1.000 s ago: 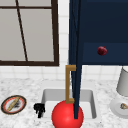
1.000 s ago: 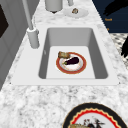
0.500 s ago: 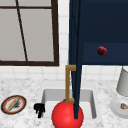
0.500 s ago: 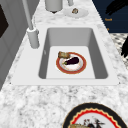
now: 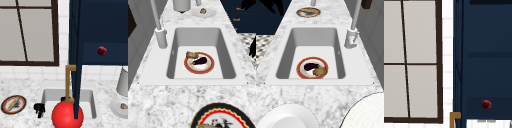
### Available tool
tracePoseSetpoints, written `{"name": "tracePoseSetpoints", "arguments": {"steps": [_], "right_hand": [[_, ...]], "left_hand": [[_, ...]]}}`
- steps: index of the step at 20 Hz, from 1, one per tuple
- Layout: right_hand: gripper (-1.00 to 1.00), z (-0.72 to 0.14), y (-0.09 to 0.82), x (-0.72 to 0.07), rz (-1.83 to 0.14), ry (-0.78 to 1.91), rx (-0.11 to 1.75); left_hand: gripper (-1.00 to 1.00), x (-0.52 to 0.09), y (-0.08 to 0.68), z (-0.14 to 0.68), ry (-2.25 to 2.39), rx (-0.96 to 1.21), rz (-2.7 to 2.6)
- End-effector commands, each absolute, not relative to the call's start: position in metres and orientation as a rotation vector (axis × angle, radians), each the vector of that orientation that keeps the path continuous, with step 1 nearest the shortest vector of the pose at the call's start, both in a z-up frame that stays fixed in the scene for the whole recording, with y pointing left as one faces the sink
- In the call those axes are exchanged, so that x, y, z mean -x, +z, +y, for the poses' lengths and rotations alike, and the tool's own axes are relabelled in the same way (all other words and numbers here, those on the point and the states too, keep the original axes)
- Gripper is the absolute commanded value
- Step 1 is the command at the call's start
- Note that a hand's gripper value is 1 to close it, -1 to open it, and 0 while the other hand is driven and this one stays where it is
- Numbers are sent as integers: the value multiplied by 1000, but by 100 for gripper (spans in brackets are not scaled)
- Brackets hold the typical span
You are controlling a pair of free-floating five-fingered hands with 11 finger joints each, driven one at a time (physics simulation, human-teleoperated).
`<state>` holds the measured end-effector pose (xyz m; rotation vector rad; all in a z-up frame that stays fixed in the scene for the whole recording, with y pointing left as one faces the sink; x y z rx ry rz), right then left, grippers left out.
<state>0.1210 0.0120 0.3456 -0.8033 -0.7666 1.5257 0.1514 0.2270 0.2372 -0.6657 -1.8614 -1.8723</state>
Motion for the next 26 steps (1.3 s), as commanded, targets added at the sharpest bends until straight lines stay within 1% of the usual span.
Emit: {"name": "tracePoseSetpoints", "arguments": {"steps": [1,4,12,14,15,18,22,26], "right_hand": [[-100,15,370,-121,-790,1557,733],[-100,15,379,-112,-820,1589,669],[-100,1,429,-95,-920,1589,618],[-100,-2,433,-87,-912,1585,620],[-100,-4,428,-90,-927,1558,593],[-100,3,427,-90,-921,1588,634],[-100,7,431,-95,-907,1614,617],[-100,4,453,-95,-889,1600,619]], "left_hand": [[0,-151,237,227,-1872,666,-1861],[0,-151,237,227,-1872,666,-1861],[0,-151,237,227,-1872,666,-1861],[0,-151,237,227,-1872,666,-1861],[0,-151,237,227,-1872,666,-1861],[0,-151,237,227,-1872,666,-1861],[0,-151,237,227,-1872,666,-1861],[0,-151,237,227,-1872,666,-1861]]}}
